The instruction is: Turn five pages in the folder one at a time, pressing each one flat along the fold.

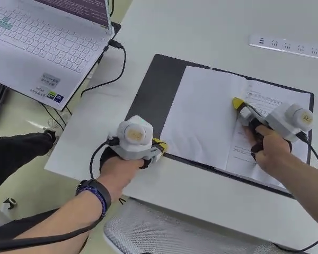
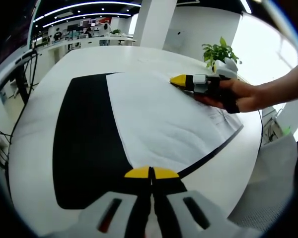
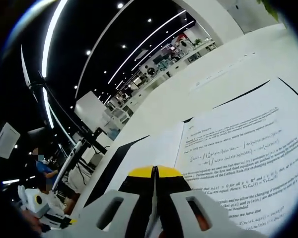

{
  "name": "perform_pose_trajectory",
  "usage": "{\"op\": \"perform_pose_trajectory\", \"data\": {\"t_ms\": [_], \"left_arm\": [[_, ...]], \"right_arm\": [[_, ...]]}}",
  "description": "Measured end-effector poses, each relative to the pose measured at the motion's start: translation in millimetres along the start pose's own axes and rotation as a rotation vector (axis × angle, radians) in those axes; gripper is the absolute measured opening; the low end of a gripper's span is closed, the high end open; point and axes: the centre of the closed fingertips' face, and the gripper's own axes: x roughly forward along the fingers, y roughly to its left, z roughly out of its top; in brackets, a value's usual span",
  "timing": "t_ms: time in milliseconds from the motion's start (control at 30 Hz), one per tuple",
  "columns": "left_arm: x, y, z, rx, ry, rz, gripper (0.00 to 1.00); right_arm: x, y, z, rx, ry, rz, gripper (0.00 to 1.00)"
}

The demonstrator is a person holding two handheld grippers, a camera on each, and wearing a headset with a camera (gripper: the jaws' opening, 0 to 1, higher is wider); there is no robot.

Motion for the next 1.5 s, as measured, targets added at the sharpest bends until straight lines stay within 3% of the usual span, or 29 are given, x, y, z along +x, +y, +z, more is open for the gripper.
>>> {"op": "perform_pose_trajectory", "data": {"t_ms": [533, 867, 1033, 1500], "left_arm": [[-0.6, -0.3, -0.4, -0.001, -0.012, -0.003, 0.0], [0.4, -0.7, -1.4, 0.011, -0.003, -0.014, 0.0], [0.3, -1.2, -1.4, 0.01, -0.007, -0.013, 0.0], [-0.7, -1.6, -1.9, 0.02, -0.017, -0.018, 0.0]], "right_arm": [[-24.4, 0.0, -22.6, 0.011, 0.003, 0.011, 0.0], [-42.1, 11.9, -46.2, 0.001, 0.044, 0.027, 0.0], [-42.9, 5.3, -48.1, 0.011, 0.049, 0.028, 0.0], [-71.3, 10.8, -80.6, -0.008, 0.102, 0.039, 0.0]]}}
